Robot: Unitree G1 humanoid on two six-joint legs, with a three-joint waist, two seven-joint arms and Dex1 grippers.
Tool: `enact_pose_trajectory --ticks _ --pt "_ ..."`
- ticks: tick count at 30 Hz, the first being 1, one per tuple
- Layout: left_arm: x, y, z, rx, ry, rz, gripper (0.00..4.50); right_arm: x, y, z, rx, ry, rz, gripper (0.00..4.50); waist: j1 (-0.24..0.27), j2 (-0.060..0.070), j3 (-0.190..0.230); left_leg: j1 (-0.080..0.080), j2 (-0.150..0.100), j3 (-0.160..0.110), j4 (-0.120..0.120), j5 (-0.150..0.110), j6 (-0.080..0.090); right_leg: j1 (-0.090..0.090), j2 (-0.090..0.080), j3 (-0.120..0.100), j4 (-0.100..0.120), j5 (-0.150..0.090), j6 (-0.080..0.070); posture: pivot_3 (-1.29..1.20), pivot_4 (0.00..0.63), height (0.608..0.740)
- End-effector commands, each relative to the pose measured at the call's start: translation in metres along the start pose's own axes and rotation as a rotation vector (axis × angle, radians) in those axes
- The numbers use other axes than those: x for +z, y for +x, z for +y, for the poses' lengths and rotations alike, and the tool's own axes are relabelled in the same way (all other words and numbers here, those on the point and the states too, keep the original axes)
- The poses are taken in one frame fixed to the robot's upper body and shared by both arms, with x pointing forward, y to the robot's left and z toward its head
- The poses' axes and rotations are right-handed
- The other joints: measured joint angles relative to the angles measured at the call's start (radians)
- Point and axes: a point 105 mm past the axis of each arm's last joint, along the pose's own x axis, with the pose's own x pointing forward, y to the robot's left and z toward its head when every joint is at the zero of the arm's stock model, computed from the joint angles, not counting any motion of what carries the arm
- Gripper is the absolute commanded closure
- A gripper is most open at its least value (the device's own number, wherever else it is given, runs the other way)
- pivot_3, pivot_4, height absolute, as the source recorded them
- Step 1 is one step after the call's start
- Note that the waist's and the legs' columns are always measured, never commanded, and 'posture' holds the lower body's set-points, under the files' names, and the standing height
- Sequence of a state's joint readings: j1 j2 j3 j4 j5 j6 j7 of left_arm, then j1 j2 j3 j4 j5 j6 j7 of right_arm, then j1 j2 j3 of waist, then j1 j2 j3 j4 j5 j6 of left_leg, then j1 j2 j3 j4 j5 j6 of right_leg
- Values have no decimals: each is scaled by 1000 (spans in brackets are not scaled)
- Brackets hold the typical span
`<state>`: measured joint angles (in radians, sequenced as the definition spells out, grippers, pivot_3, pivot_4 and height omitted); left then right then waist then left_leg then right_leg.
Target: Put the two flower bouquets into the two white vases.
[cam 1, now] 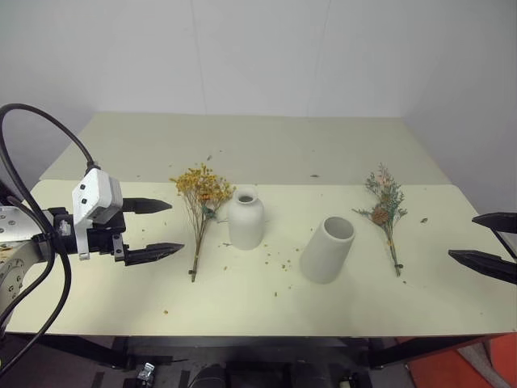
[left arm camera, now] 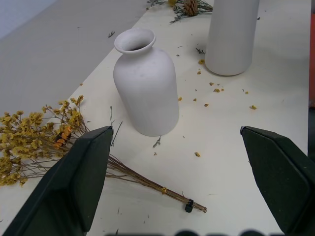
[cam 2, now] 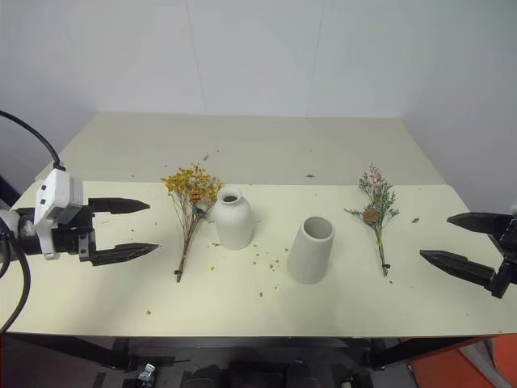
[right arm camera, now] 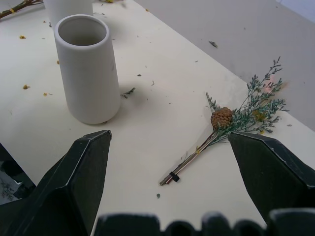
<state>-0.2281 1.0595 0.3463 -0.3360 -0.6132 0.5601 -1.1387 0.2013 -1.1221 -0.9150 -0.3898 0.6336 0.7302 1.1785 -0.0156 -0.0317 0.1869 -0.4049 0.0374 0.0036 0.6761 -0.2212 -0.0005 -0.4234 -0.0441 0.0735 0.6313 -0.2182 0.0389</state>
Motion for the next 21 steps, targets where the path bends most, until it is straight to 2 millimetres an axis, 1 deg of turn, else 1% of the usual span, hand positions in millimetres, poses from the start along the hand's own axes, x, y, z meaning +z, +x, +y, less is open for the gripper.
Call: enact_pose_trajectory --ticks 1,4,10,14,17,19,21 --pt "5 -6 9 71 56 17 0 10 -3 4 22 -35 -37 58 0 0 0 0 0 0 0 0 0 0 0 0 0 0 0 0 150 740" --pt "6 -7 5 46 51 13 0 12 -4 4 25 -45 -47 58 0 0 0 0 0 0 0 0 0 0 0 0 0 0 0 0 150 740" --pt "2 -6 4 65 47 40 0 11 -3 2 5 -76 -40 58 0 0 0 0 0 0 0 0 0 0 0 0 0 0 0 0 150 740" --pt "-5 -2 9 153 33 89 0 15 1 -1 -22 -87 -37 58 -1 0 0 0 0 0 0 0 0 0 0 0 0 0 0 0 150 740" --pt "-15 0 15 298 -16 152 0 36 10 -1 -54 -155 -42 58 -4 0 0 1 0 0 0 0 0 0 0 0 0 0 0 0 150 740" --pt "-19 2 17 368 -29 195 0 45 15 2 -56 -187 -41 58 -5 0 0 1 0 0 0 0 0 0 0 1 1 0 1 0 150 740" --pt "-22 7 19 445 -96 197 0 61 25 12 16 -174 -80 58 -5 0 0 0 1 0 0 0 0 0 1 -1 1 1 2 0 150 740"
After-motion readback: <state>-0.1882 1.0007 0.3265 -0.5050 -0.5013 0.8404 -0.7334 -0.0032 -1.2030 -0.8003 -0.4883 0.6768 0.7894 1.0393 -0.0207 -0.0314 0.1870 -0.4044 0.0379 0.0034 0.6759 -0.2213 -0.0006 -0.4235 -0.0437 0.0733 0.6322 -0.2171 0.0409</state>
